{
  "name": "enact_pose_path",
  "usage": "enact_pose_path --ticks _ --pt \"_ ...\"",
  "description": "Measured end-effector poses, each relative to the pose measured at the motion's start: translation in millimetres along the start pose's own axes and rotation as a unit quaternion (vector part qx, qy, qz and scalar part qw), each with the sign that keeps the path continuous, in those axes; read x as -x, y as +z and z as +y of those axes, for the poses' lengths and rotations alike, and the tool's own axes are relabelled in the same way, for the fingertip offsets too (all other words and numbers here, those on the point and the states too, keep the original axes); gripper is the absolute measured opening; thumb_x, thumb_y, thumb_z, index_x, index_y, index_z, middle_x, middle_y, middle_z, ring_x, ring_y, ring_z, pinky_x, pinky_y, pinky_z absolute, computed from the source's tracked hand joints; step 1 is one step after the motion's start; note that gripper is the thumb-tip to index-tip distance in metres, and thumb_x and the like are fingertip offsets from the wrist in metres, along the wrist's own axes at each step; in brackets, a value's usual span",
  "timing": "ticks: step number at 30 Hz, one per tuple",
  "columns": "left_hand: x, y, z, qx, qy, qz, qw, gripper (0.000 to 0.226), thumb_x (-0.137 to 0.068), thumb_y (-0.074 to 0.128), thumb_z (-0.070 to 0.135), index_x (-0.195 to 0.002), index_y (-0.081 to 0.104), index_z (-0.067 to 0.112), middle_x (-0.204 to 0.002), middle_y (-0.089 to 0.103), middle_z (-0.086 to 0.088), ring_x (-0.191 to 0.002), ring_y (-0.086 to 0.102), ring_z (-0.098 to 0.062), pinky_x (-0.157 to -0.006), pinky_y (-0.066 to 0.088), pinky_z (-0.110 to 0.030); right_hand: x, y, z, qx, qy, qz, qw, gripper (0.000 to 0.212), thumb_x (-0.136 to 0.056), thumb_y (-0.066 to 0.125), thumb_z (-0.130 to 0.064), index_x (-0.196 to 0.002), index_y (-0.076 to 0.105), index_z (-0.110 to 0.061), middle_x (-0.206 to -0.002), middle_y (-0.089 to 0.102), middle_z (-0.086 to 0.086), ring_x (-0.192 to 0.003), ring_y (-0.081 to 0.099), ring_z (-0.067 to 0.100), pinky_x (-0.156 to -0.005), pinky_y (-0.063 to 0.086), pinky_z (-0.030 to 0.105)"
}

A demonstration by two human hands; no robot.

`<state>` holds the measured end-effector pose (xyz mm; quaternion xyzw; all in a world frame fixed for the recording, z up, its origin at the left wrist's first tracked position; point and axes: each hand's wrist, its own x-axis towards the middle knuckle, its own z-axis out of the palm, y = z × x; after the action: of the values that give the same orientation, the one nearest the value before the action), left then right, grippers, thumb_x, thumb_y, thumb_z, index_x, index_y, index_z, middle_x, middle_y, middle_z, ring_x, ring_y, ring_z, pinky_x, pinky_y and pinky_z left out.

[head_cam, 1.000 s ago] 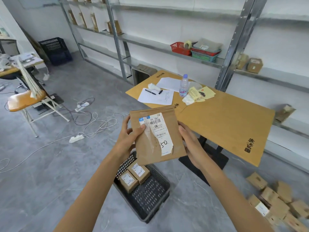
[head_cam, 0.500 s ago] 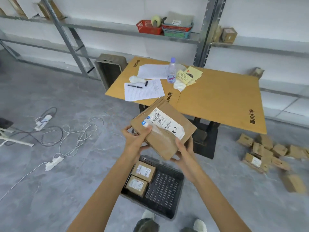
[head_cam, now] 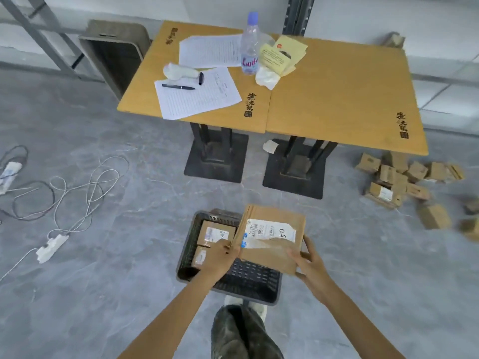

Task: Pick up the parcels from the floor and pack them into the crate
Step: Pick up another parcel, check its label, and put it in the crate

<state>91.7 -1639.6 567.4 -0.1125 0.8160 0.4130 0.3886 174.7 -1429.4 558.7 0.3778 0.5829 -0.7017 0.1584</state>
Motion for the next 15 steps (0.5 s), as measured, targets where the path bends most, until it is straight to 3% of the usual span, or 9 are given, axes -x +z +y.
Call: enact_pose_path --ticks 2,4,5,7,9,10,11,13,15 --pt "-35 23 -28 -0.014 -0.019 -0.013 1.0 0.026 -0.097 0.048 0.035 -0.102 0.058 0.012 -0.091 0.058 0.003 -0.092 0.057 -0.015 -0.068 0.04 -0.018 -34 1 33 0.037 0.034 0.029 0.998 0.07 -0.086 0.066 -0.029 -0.144 0.028 -0.038 -0.133 0.051 0.01 -0.114 0.056 0.028 -0.079 0.056 0.04" --pt "-74 51 -66 0.034 -0.092 -0.017 0.995 0.042 -0.097 0.048 0.035 -0.127 0.049 0.005 -0.117 0.056 -0.004 -0.114 0.054 -0.024 -0.089 0.044 -0.024 -75 5 72 0.055 0.065 0.05 0.995 0.069 -0.086 0.066 -0.029 -0.144 0.029 -0.036 -0.132 0.049 0.008 -0.117 0.054 0.03 -0.087 0.054 0.044" --pt "-99 67 -87 0.077 -0.134 -0.016 0.988 0.051 -0.095 0.051 0.037 -0.131 0.046 0.002 -0.123 0.055 -0.008 -0.116 0.053 -0.027 -0.095 0.046 -0.029 -99 7 92 0.057 0.078 0.059 0.994 0.068 -0.086 0.067 -0.027 -0.143 0.031 -0.034 -0.127 0.051 0.007 -0.115 0.054 0.03 -0.087 0.054 0.044" --pt "-151 97 -134 0.177 -0.214 -0.015 0.961 0.057 -0.09 0.058 0.038 -0.131 0.046 0.001 -0.11 0.058 -0.011 -0.096 0.058 -0.025 -0.083 0.053 -0.034 -150 13 137 0.065 0.104 0.067 0.99 0.058 -0.086 0.068 -0.023 -0.135 0.038 -0.033 -0.111 0.057 0.002 -0.105 0.059 0.027 -0.088 0.054 0.046" --pt "-212 126 -186 0.281 -0.288 0.01 0.915 0.056 -0.09 0.062 0.026 -0.134 0.041 -0.001 -0.086 0.051 -0.011 -0.069 0.049 -0.02 -0.063 0.045 -0.028 -209 16 187 0.069 0.111 0.064 0.989 0.047 -0.087 0.067 -0.021 -0.121 0.039 -0.037 -0.1 0.058 -0.005 -0.096 0.061 0.023 -0.089 0.053 0.045" --pt "-240 138 -209 0.321 -0.325 0.015 0.889 0.059 -0.089 0.064 0.02 -0.137 0.037 -0.002 -0.082 0.047 -0.013 -0.065 0.045 -0.02 -0.061 0.042 -0.029 -240 17 215 0.063 0.116 0.066 0.989 0.045 -0.087 0.066 -0.021 -0.119 0.039 -0.038 -0.102 0.059 -0.004 -0.097 0.062 0.023 -0.09 0.053 0.045" --pt "-266 152 -228 0.357 -0.349 0.006 0.866 0.061 -0.089 0.064 0.015 -0.139 0.034 -0.002 -0.087 0.048 -0.016 -0.068 0.047 -0.023 -0.066 0.045 -0.03 -270 17 242 0.054 0.12 0.072 0.989 0.045 -0.087 0.066 -0.023 -0.122 0.04 -0.037 -0.106 0.059 -0.002 -0.099 0.061 0.023 -0.089 0.054 0.044" --pt "-317 178 -264 0.416 -0.36 -0.017 0.835 0.051 -0.09 0.061 0.01 -0.134 0.038 -0.003 -0.112 0.05 -0.02 -0.095 0.055 -0.03 -0.087 0.049 -0.037 -329 17 294 0.029 0.126 0.082 0.988 0.052 -0.088 0.065 -0.024 -0.132 0.04 -0.032 -0.107 0.059 0.001 -0.094 0.06 0.019 -0.077 0.057 0.034" --pt "-362 202 -290 0.445 -0.328 -0.026 0.833 0.043 -0.095 0.053 0.009 -0.135 0.04 0.002 -0.128 0.047 -0.017 -0.116 0.05 -0.03 -0.102 0.041 -0.044 -383 16 336 -0.024 0.136 0.077 0.987 0.056 -0.09 0.063 -0.022 -0.138 0.037 -0.032 -0.115 0.061 0.005 -0.094 0.061 0.02 -0.068 0.054 0.03"
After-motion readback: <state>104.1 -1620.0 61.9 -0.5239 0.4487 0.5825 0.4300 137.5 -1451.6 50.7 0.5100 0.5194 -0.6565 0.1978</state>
